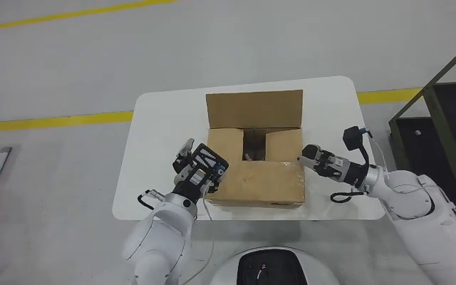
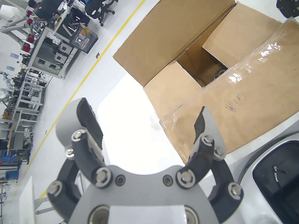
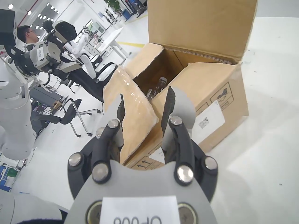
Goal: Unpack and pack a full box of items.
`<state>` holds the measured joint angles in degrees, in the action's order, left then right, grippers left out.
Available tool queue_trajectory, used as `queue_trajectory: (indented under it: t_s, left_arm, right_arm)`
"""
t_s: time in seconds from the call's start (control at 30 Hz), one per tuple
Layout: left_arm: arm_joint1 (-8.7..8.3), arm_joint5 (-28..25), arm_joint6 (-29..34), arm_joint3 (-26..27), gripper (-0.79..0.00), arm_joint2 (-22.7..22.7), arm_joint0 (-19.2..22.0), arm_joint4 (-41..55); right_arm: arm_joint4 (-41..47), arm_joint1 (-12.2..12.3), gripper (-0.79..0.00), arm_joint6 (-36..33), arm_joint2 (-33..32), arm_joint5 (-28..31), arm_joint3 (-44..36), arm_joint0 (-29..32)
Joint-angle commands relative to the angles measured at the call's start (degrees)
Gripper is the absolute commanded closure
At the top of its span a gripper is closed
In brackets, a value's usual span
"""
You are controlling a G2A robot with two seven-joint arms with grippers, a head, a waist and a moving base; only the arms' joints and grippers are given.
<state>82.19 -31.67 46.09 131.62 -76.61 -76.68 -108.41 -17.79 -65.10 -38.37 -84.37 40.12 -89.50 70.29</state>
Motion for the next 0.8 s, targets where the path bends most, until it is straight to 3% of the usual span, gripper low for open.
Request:
queue_trajectory:
  t_s: [0.0, 0.23, 0.43, 0.77]
  left_arm:
    - [0.00, 0.00, 0.00, 0.00, -0.785, 0.00, 0.00, 0.00]
    - [0.00, 0.00, 0.00, 0.00, -0.785, 0.00, 0.00, 0.00]
    - [0.00, 0.00, 0.00, 0.00, -0.785, 0.00, 0.00, 0.00]
    - [-0.02, 0.56, -0.59, -0.04, -0.785, -0.12, -0.13, -0.06]
  right_arm:
    - [-0.26, 0.08, -0.363, 0.15, 0.20, -0.31, 0.30, -0.16]
    - [3.00, 0.49, -0.323, -3.16, 2.05, 0.47, -0.94, -0.06]
    - [7.98, 1.08, -0.240, -6.18, 1.95, 0.75, -3.74, 0.66]
    - [11.01, 2.35, -0.252, -13.44, 2.20, 1.46, -7.34, 2.88]
